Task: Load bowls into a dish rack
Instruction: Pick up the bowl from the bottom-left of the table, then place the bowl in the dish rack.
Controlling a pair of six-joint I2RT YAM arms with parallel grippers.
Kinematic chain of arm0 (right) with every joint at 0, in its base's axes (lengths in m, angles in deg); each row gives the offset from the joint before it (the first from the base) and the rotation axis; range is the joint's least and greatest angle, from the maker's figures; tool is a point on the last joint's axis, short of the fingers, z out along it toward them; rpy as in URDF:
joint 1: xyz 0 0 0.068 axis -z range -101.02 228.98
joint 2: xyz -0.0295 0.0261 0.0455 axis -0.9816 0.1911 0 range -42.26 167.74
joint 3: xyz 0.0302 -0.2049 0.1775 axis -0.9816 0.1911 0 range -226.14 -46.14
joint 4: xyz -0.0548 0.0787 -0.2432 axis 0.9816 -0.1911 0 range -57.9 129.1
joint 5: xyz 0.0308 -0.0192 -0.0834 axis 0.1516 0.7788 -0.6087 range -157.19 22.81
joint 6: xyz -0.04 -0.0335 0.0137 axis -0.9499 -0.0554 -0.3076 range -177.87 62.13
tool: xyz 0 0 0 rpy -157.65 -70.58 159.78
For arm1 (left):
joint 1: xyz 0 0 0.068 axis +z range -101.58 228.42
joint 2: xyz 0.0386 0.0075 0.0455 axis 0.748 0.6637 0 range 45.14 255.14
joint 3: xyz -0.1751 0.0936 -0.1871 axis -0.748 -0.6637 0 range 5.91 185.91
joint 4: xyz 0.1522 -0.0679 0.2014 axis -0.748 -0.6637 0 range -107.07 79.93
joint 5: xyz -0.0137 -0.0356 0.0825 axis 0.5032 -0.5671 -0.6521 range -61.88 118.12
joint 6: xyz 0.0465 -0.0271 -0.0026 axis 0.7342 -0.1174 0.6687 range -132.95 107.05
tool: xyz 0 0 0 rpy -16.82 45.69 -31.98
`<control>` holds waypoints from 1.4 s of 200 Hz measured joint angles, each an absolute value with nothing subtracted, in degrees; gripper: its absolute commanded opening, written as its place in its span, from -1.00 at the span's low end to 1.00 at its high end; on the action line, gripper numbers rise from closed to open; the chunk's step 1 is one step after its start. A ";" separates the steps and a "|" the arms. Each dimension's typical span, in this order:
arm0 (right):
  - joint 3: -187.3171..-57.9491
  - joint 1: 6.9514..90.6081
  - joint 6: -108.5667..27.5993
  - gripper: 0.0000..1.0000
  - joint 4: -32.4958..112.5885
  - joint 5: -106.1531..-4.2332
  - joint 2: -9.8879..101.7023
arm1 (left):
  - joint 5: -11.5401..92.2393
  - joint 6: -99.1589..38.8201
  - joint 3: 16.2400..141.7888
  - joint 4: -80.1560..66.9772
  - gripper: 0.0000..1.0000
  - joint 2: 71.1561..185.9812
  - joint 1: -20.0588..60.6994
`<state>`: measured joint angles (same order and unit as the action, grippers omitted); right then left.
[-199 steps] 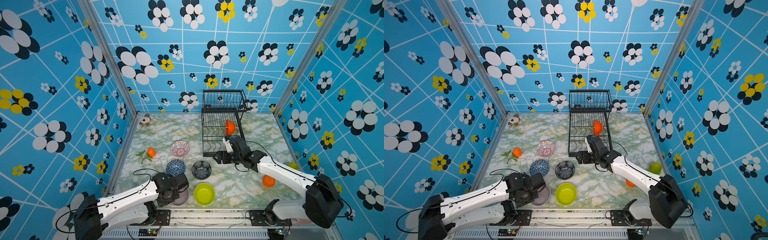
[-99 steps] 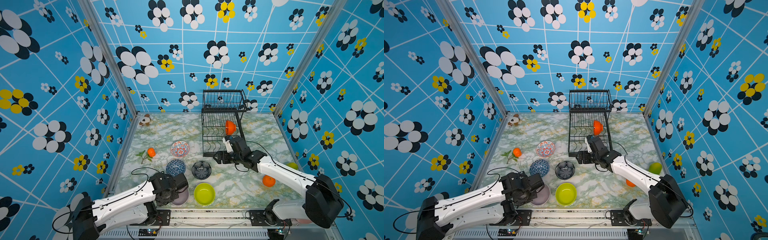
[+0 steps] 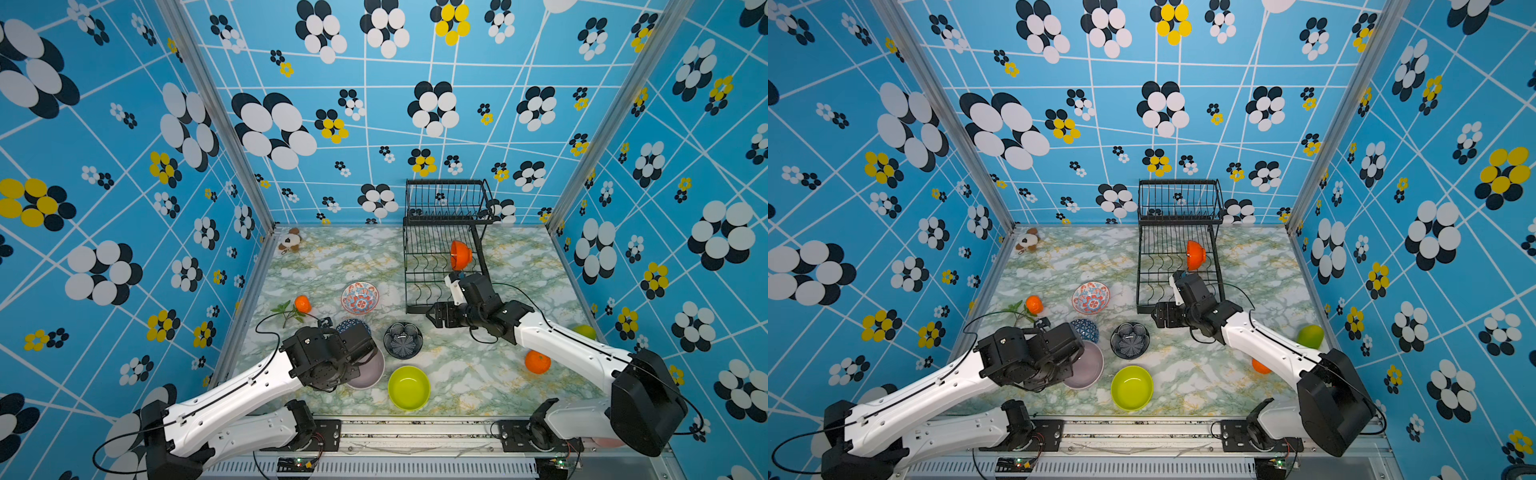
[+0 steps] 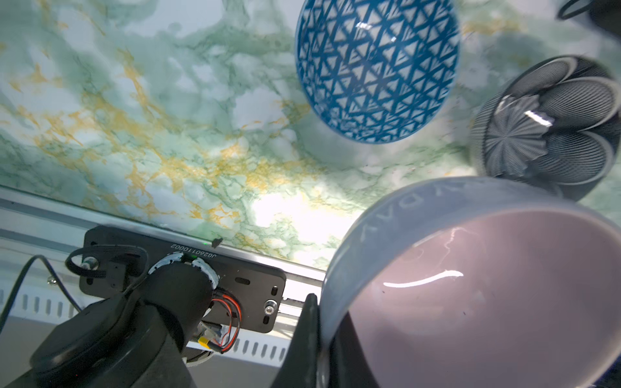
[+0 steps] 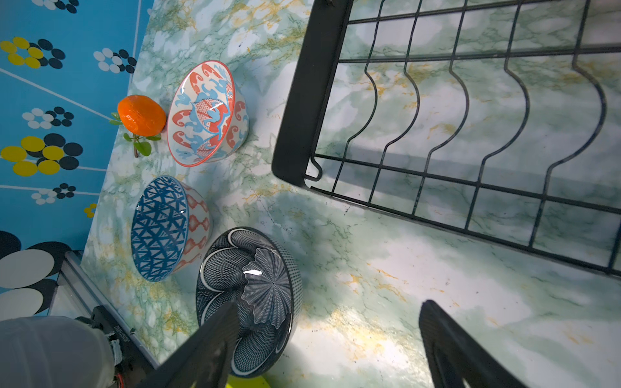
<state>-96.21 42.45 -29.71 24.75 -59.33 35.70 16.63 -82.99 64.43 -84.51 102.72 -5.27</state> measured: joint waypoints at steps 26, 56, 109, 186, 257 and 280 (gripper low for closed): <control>-96.38 42.58 -29.49 0.73 24.42 -59.42 35.50 | 17.20 -73.44 71.84 -83.22 -1.00 107.36 1.55; -98.11 43.50 -29.51 0.73 22.17 -60.14 34.91 | 19.02 -62.66 80.74 -82.56 -1.00 114.92 7.12; -100.12 46.25 -29.79 0.71 18.25 -61.54 31.56 | 23.65 -47.54 96.39 -80.46 -1.00 131.16 12.54; -108.51 50.21 -33.60 0.59 8.99 -62.39 31.52 | 29.84 -37.44 110.24 -78.49 -1.00 149.80 14.62; -122.63 50.73 -38.23 0.45 2.08 -61.80 39.59 | 32.92 -36.26 115.95 -75.61 -1.00 156.77 14.66; -124.93 50.73 -39.32 0.42 0.31 -61.15 41.77 | 33.90 -36.39 114.72 -74.23 -1.00 157.17 14.68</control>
<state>-124.93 50.73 -39.32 0.31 -61.15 41.77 33.90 -36.39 114.72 -74.23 157.17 14.68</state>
